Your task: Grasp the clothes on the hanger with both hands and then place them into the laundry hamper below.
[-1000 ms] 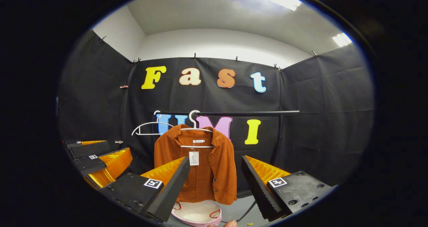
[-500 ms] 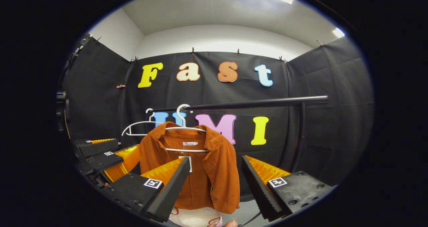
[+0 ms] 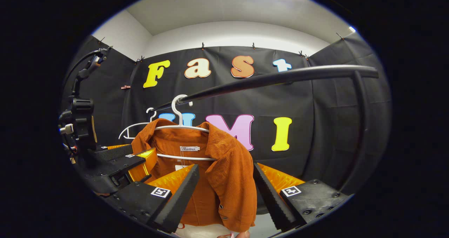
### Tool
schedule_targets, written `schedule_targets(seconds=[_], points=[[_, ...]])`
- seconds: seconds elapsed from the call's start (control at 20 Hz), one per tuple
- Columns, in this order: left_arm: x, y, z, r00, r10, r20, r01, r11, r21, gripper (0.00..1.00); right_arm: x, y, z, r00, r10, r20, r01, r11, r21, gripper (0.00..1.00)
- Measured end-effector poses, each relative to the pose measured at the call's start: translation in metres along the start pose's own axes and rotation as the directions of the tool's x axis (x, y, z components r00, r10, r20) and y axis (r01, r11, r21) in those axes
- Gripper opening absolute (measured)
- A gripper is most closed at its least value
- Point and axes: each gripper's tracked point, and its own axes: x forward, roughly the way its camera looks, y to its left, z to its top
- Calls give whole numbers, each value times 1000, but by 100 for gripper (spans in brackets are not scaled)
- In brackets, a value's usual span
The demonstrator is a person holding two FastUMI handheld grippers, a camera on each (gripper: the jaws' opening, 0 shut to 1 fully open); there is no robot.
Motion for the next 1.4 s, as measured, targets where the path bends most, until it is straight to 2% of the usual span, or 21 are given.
schedule_targets(seconds=[0.1, 0.15, 0.2, 0.25, 0.3, 0.35, 0.45, 0.5, 0.6, 0.65, 0.7, 0.75, 0.8, 0.9, 0.95, 1.1, 1.25, 1.4], points=[[13, 2, -6, 1000, 11, -1, -11, 1000, 2, 92, 20, 6, -10, 1000, 15, 6, -15, 1000, 20, 99], [18, 5, -9, 1000, 21, 3, -21, 1000, 6, 88, 29, 9, -14, 1000, 21, 10, -21, 999, 32, 99], [23, 6, -11, 1000, 21, -1, -21, 1000, 9, 78, 38, 12, -18, 1000, 25, 16, -25, 999, 47, 99], [29, 5, -15, 1000, 18, -5, -18, 1000, 14, 78, 49, 14, -23, 999, 26, 19, -27, 998, 56, 100], [32, 4, -17, 1000, 10, -12, -10, 1000, 14, 71, 59, 13, -31, 1000, 19, 12, -20, 998, 55, 100], [35, 5, -19, 1000, 12, -18, -12, 1000, 14, 68, 69, 14, -38, 1000, 10, 2, -10, 999, 51, 99], [41, 10, -20, 999, 34, -22, -33, 999, 21, 55, 86, 11, -48, 1000, -13, -6, 13, 998, 58, 99], [43, 11, -19, 999, 43, -21, -42, 999, 29, 43, 92, 11, -51, 1000, -17, -5, 17, 998, 64, 100], [45, 11, -19, 999, 38, -19, -37, 998, 46, 24, 101, 13, -59, 1000, -24, -9, 24, 997, 71, 95], [46, 10, -19, 999, 31, -17, -30, 998, 51, 18, 105, 13, -63, 999, -29, -18, 30, 997, 71, 87], [46, 10, -19, 1000, 19, -14, -18, 999, 52, 12, 108, 18, -67, 999, -4, -37, 7, 997, 79, 74], [46, 11, -19, 1000, 11, -12, -11, 999, 48, 12, 108, 29, -73, 997, 47, -60, -41, 994, 99, 61], [46, 13, -20, 1000, 6, -14, -6, 999, 38, 11, 106, 40, -82, 991, 89, -97, -78, 991, 111, 44], [45, 19, -20, 1000, 21, -18, -21, 999, 39, 10, 94, 44, -72, 987, 150, -60, -140, 979, 148, 9], [46, 25, -18, 999, 37, -15, -36, 998, 51, 9, 100, 41, -67, 987, 157, -43, -149, 976, 158, 9], [44, 16, -22, 1000, -9, -6, 9, 1000, 28, 10, 94, 40, -76, 983, 173, -64, -154, 960, 233, 9], [45, 21, -29, 999, -20, -35, 19, 999, -31, 7, 98, 30, -81, 982, 162, -96, -125, 941, 314, 9], [46, 25, -30, 998, -29, -62, 28, 999, -29, 6, 102, 23, -81, 982, 150, -113, -103, 934, 342, 9]])
